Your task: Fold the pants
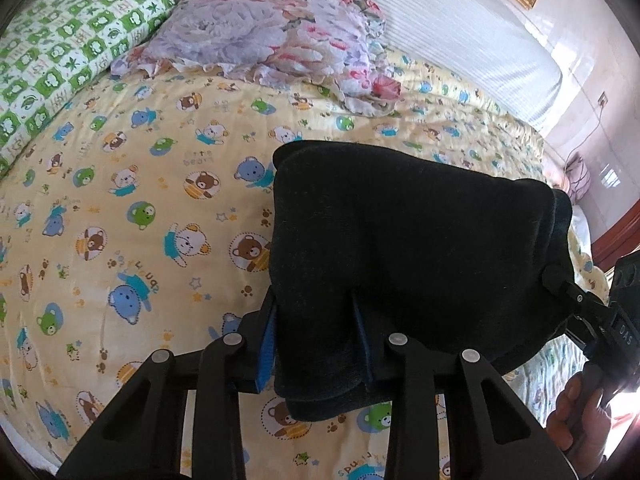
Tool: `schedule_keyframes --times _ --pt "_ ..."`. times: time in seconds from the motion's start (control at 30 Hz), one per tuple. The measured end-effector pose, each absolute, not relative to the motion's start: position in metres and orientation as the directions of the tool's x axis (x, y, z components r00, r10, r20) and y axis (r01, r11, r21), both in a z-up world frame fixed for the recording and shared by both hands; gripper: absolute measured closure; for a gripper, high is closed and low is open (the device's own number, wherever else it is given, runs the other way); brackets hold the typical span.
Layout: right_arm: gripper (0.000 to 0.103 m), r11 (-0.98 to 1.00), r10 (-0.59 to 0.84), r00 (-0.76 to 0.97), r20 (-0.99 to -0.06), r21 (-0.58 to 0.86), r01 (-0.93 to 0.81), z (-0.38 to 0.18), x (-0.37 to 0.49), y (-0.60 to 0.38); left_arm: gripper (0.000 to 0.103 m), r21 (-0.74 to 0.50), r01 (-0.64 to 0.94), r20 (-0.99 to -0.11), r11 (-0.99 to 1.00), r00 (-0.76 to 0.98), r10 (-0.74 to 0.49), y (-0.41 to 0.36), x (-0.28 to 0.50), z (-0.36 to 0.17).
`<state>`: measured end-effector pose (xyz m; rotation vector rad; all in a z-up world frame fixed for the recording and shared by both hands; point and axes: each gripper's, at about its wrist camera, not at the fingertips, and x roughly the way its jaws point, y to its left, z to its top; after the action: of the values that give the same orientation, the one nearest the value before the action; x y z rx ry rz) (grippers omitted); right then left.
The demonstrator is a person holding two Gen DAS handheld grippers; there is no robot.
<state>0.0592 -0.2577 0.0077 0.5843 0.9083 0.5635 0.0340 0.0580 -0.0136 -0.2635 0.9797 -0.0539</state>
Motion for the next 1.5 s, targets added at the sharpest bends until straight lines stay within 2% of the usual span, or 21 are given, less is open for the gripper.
schedule_keyframes --times 0.9,1.5 --pt "0.053 0.610 0.778 0.418 -0.469 0.725 -0.321 0.014 0.088 -0.174 0.072 -0.155 -0.241 -0.761 0.958 0.648 0.040 0.126 0.020 0.016" --pt "0.053 0.631 0.766 0.437 -0.470 0.680 -0.374 0.021 0.163 -0.131 0.072 -0.099 -0.266 -0.718 0.959 0.686 0.116 0.157 0.101 0.020"
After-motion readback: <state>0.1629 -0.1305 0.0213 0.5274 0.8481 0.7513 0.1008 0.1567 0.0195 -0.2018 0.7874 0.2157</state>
